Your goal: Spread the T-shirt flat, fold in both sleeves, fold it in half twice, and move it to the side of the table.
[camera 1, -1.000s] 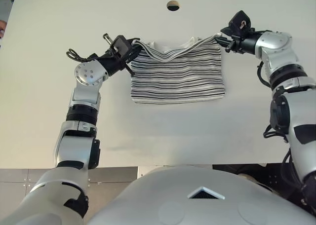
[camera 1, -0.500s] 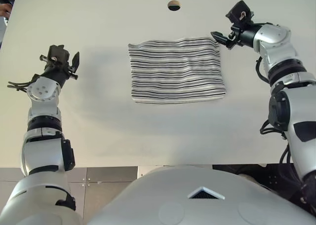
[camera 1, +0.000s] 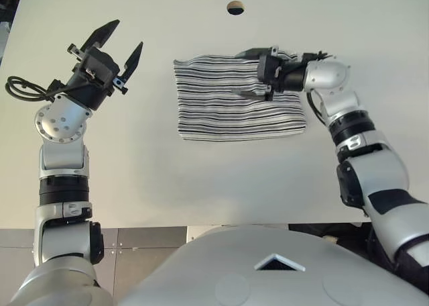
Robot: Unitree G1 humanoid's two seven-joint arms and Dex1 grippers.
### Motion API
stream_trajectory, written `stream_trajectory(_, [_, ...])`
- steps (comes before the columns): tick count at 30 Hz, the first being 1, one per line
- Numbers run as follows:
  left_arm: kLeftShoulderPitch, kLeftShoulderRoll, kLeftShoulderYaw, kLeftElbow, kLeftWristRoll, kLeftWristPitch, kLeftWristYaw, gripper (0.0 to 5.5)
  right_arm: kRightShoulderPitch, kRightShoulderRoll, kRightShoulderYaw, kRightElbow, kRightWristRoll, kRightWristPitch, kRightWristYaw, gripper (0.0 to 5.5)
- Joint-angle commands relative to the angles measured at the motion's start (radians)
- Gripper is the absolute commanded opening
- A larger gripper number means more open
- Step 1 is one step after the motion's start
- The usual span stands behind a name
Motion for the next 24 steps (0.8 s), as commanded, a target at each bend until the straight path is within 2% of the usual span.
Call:
stream_trajectory(1, [-0.079,-0.030,-0.062,-0.077,-0.004,0.063,-0.044,2.35,0.096,-0.053,0.065,-0.113,-0.118,-0.048,-0.119,3.66])
stream_trajectory(3, [-0.096,-0.043,-0.082,-0.125,0.003,0.086,-0.050,2.35,0.128,-0.086,0.115,-0.157,-0.228,-0.106,-0.212,3.66])
stream_trajectory(6, [-0.137,-0.062,-0.109,-0.173,-0.002,0.111,-0.064,2.35,0.168,-0.176,0.224,-0.278,-0.513,-0.211,-0.408,3.66])
stream_trajectory(11, [-0.193,-0.090,-0.153,-0.206,-0.001,0.134,-0.093,2.35,0.267,-0.221,0.352,-0.469,-0.744,-0.167,-0.531,3.66])
stream_trajectory(15, [-0.282,-0.135,-0.213,-0.163,0.002,0.130,-0.138,2.35,0.440,-0.291,0.398,-0.756,-0.567,-0.087,-0.352,3.66])
stream_trajectory(18, [-0.294,-0.148,-0.220,-0.174,0.010,0.133,-0.139,2.35,0.462,-0.404,0.378,-0.853,-0.430,-0.033,-0.210,3.66])
stream_trajectory(21, [-0.282,-0.144,-0.210,-0.215,0.012,0.150,-0.130,2.35,0.403,-0.574,0.348,-0.811,-0.202,0.001,0.012,3.66])
stream_trajectory(24, [-0.290,-0.156,-0.220,-0.209,0.015,0.149,-0.128,2.35,0.275,-0.612,0.341,-0.623,-0.184,-0.100,0.051,3.66])
